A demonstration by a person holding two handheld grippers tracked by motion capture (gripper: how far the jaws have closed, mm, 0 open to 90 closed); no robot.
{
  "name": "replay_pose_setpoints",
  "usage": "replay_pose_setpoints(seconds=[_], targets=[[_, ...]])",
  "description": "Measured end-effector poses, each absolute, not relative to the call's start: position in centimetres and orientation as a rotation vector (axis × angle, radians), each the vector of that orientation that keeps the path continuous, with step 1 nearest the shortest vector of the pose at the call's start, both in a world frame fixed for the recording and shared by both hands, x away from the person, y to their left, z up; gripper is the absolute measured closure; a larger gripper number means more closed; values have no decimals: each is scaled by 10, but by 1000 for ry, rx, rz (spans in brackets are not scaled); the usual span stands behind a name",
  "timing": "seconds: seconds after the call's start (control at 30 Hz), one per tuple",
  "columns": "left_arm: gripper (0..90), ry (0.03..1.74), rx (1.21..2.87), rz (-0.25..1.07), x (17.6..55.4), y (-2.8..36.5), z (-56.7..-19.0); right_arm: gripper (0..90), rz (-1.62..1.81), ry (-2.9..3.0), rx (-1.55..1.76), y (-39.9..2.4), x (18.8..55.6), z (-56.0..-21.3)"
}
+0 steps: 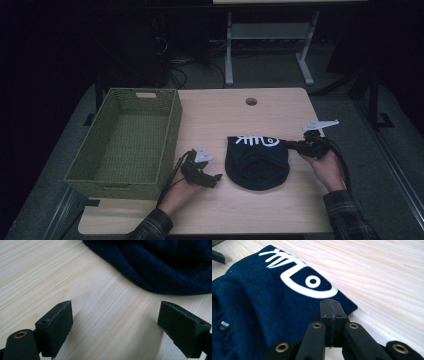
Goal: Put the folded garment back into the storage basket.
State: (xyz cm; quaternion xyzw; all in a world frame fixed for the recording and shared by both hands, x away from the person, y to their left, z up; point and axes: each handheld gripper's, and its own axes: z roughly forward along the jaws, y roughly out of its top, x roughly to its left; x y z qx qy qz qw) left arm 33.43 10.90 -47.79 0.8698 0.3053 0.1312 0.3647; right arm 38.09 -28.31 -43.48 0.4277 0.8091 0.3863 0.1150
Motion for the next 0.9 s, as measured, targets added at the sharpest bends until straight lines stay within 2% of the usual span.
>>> replay_pose_setpoints(seconds=[0.6, 0.9], targets=[[118, 782, 2229, 339, 334, 109, -478, 900, 1117, 2355, 1279, -270, 424, -430], [118, 783, 2236, 337, 334, 109, -478, 900, 1068, 2395, 1319, -269, 443, -441]])
